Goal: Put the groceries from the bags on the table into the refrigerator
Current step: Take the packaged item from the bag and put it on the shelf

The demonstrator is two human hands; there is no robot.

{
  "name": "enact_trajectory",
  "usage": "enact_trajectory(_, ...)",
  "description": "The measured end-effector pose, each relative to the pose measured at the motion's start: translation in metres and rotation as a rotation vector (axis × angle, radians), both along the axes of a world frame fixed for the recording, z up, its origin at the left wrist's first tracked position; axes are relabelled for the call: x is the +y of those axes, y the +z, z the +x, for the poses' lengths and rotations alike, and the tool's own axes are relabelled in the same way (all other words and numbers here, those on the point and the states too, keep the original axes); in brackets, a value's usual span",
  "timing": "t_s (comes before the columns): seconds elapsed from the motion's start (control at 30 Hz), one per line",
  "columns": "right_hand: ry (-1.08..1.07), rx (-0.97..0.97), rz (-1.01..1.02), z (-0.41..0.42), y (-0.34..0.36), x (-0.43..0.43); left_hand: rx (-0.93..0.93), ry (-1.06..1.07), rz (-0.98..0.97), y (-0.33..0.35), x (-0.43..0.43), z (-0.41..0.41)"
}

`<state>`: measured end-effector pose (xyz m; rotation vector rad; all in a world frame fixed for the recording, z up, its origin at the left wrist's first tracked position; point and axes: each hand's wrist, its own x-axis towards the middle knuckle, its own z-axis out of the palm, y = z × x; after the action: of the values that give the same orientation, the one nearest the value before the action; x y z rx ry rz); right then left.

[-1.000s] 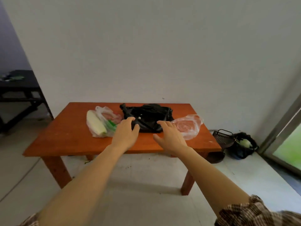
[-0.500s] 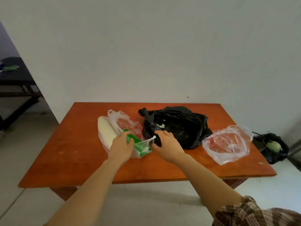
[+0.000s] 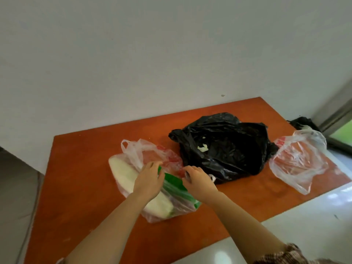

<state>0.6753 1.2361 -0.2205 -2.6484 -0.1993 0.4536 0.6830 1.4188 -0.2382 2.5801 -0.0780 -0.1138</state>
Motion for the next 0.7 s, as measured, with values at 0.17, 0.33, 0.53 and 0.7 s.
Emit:
enact_trajectory(0.17, -0.004, 0.170, -0.033, 0.014, -0.026, 0.014, 0.059, -0.117, 0.115, -0.027, 0.011, 0.020)
enact_trajectory(0.33, 0.024, 0.276, -0.160, 0.027, -0.041, 0.021, 0.164, -0.137, 0.172, -0.043, 0.016, 0.046)
enact_trajectory(0.53, 0.071, 0.215, -0.365, 0.023, -0.055, 0.038, 0.389, -0.125, 0.215, -0.058, 0.018, 0.068)
enact_trajectory(0.7, -0.210, 0.210, -0.271, 0.027, -0.052, 0.035, 0.491, -0.204, 0.325, -0.050, 0.013, 0.079)
